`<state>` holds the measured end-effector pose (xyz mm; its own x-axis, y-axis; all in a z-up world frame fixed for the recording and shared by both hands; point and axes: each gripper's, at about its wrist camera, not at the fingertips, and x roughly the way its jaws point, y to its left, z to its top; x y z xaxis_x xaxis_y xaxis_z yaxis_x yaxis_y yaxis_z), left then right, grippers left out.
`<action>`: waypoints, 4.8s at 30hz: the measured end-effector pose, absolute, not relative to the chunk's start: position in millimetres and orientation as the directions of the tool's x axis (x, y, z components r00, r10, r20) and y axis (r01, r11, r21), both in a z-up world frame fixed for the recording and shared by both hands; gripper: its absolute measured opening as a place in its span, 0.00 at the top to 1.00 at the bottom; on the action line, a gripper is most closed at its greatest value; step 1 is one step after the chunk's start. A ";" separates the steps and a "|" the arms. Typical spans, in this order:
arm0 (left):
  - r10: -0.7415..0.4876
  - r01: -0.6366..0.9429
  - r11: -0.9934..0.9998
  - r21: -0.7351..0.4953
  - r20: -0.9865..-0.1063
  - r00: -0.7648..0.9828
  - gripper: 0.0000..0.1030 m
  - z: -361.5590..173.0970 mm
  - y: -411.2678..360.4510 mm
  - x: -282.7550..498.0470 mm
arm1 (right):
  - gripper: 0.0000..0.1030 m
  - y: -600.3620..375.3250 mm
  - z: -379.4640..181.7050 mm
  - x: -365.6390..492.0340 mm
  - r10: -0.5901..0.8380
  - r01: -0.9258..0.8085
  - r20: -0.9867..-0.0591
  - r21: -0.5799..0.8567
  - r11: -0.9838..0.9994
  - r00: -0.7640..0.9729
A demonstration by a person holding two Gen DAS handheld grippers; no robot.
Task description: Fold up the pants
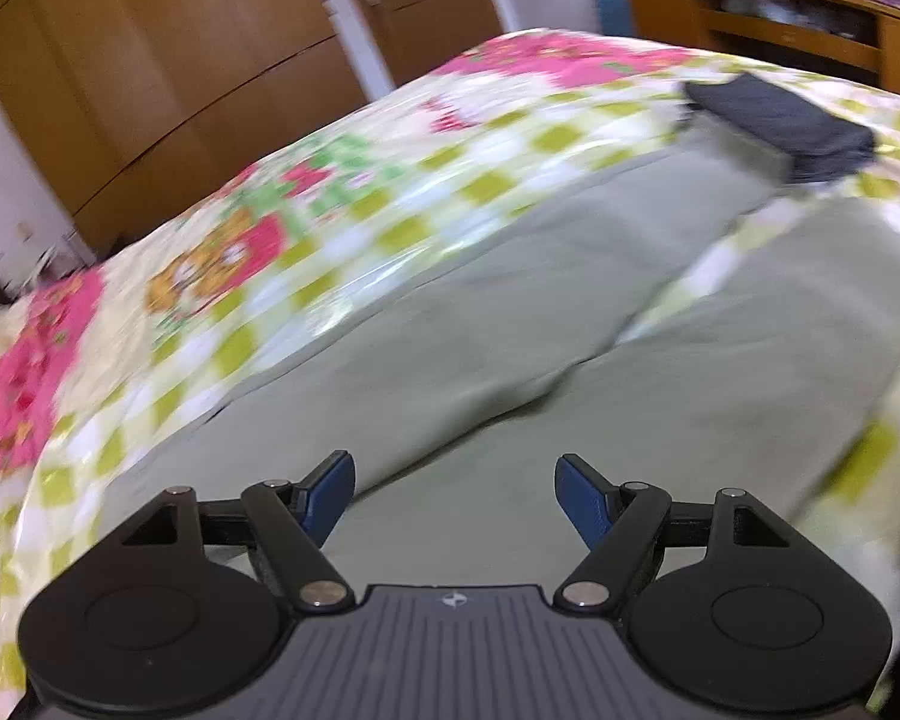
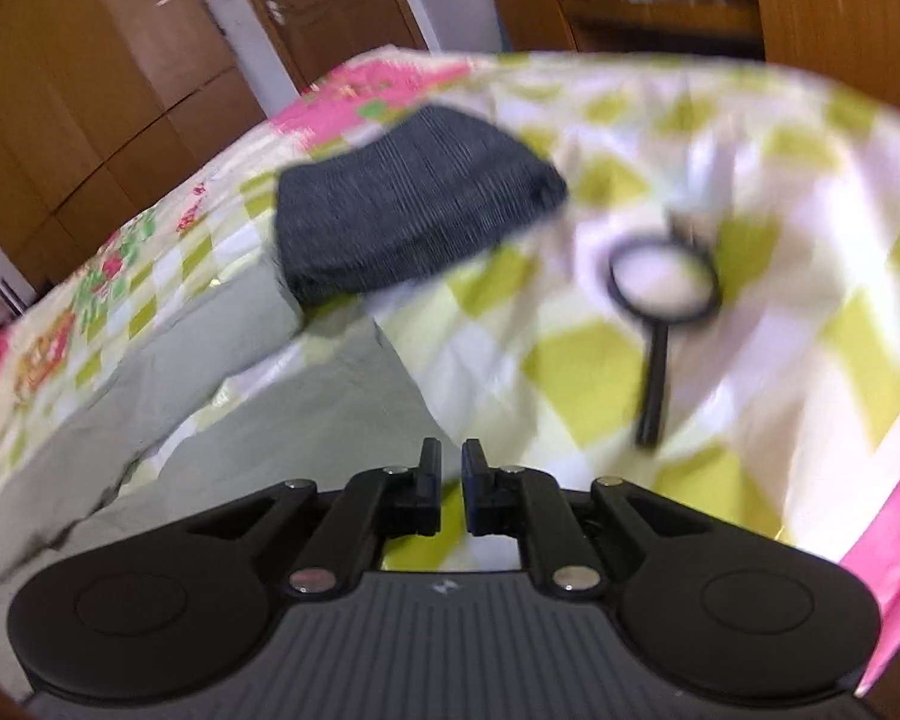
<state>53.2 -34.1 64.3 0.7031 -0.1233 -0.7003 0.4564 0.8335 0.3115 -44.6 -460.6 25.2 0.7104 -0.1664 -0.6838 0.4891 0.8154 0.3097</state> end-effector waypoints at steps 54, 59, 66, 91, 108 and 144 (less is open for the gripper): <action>-0.047 0.391 0.897 0.207 -0.835 0.548 0.68 -8.9 237.2 315.4 | 0.97 -58.6 -16.8 353.2 0.310 -0.658 -0.876 -0.011 0.753 0.369; -0.059 0.373 0.902 0.216 -0.796 0.603 0.69 20.0 238.7 288.7 | 0.97 -55.4 12.8 331.5 0.323 -0.670 -0.846 -0.054 0.741 0.425; -0.137 0.334 0.929 0.158 -0.693 0.708 0.70 81.1 265.4 193.3 | 0.97 -74.0 85.8 270.6 0.426 -0.660 -0.755 -0.013 0.751 0.499; 0.002 0.409 0.819 0.403 -0.714 0.700 0.38 17.4 246.3 1.4 | 0.91 -38.4 24.9 83.1 0.385 -0.745 -0.825 -0.064 0.664 0.414; 0.045 0.282 0.775 0.565 -0.495 0.868 0.62 60.5 233.4 58.3 | 0.97 -43.5 52.8 110.4 0.356 -0.681 -0.771 -0.134 0.720 0.528; 0.094 0.265 0.849 0.457 -0.625 0.775 0.59 29.9 219.7 -6.9 | 0.87 -115.1 27.1 57.0 0.325 -0.503 -0.795 0.029 0.864 0.512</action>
<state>-6.9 219.7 29.9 0.7747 0.0942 -0.6252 0.2654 0.8491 0.4567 57.0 -115.1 27.1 0.5120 0.3254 -0.7950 -0.5035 0.8635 0.0292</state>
